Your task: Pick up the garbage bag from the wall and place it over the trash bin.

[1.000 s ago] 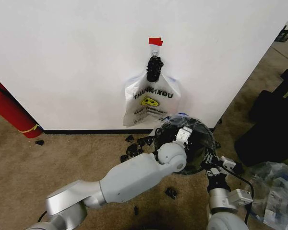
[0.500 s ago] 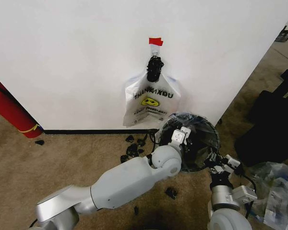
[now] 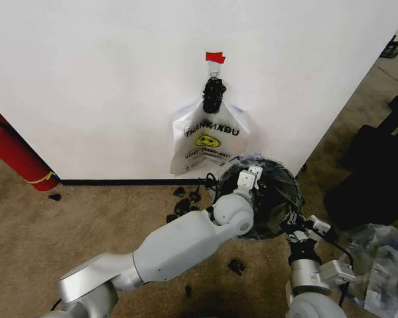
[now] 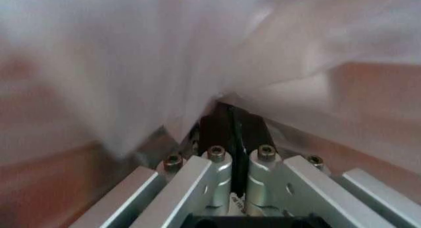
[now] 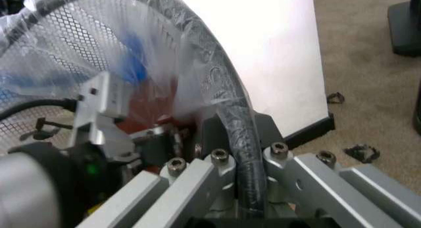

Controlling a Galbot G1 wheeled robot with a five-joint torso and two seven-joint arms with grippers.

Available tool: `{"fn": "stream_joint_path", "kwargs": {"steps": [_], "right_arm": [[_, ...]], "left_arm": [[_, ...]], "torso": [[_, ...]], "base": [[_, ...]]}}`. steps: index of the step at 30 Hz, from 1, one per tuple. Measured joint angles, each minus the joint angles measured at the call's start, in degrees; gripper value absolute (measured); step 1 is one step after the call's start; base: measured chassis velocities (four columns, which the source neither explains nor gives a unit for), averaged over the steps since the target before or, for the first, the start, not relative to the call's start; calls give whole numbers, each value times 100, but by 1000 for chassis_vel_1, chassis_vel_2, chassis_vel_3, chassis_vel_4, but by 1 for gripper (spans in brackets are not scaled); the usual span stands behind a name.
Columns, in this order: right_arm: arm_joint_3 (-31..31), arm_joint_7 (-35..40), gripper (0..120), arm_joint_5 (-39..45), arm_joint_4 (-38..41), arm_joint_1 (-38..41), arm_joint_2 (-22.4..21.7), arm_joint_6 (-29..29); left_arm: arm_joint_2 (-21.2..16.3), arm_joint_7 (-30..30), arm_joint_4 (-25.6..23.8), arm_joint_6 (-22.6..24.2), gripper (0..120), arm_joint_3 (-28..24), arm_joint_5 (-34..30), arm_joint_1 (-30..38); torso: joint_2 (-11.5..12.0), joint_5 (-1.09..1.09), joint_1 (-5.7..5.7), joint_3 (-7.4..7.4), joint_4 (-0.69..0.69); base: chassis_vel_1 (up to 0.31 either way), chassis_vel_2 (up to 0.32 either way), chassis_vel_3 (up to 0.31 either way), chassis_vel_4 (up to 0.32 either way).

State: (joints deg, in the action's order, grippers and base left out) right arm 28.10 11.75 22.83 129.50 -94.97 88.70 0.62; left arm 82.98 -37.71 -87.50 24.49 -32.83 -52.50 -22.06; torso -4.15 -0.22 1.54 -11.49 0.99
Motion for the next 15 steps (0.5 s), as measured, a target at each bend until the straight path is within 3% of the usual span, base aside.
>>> {"fn": "stream_joint_path", "kwargs": {"steps": [15], "right_arm": [[-22, -55, 0, -18, 13, -10, -43, 0]], "left_arm": [[-84, -105, 138, 387, 0, -116, 131, 125]], "torso": [[0, 0, 0, 0, 0]], "base": [[0, 0, 0, 0]]}}
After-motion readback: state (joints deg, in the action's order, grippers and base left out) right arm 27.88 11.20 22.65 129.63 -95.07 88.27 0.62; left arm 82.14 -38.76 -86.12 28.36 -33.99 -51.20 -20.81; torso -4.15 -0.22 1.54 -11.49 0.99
